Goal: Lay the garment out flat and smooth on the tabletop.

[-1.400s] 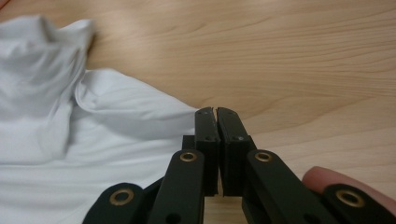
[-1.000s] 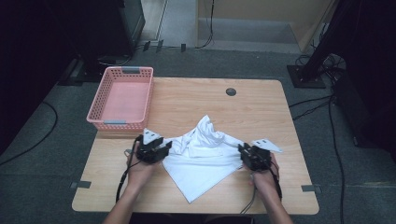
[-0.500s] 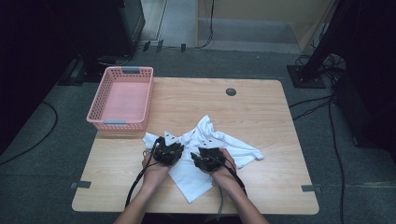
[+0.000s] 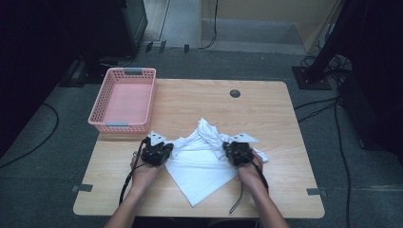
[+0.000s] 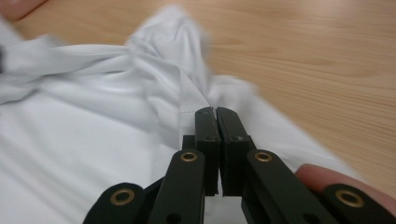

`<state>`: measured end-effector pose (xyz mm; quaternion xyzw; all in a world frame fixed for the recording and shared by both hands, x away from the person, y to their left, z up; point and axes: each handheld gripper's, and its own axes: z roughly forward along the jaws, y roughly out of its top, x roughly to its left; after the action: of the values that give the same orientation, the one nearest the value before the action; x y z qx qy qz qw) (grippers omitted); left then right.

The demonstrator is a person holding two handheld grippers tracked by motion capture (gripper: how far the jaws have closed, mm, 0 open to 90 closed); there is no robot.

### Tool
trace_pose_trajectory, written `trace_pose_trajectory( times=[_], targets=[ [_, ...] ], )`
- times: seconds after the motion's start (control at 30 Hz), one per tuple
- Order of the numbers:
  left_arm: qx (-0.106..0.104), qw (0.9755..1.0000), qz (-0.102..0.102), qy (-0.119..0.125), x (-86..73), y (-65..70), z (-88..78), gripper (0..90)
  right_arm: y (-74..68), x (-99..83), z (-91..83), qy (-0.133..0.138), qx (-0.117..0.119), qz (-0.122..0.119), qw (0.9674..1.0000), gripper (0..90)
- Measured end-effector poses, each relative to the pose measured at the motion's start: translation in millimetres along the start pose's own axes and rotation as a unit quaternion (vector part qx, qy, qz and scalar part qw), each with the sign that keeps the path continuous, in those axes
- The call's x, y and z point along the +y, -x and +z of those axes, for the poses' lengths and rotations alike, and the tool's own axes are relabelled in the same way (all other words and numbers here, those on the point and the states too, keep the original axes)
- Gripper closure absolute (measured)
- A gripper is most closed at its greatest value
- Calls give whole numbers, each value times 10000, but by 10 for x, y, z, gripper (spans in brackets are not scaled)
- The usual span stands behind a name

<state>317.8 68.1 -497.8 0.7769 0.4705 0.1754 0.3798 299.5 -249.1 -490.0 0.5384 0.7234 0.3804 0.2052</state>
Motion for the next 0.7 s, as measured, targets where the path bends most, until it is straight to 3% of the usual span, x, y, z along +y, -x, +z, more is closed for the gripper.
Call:
trace_pose_trajectory(
  times=[0.13,0.3,0.47,0.6,0.7],
  targets=[
    [55,10000,73,-4,-49,-74,-64,890,434,-72,-192,81,-453,369,9983,894],
    [36,9999,81,-53,-105,-139,-93,895,804,-220,-371,80,-741,730,9945,894],
    [-149,9996,232,-40,-100,-119,-122,896,971,-382,-462,-155,-760,749,9942,893],
    [-439,9970,636,-99,-123,-32,-141,895,1065,-461,-544,-237,-824,792,9932,888],
    [-487,9958,765,-83,-126,12,-155,890,1102,-440,-616,-93,-818,846,9930,794]
  ],
)
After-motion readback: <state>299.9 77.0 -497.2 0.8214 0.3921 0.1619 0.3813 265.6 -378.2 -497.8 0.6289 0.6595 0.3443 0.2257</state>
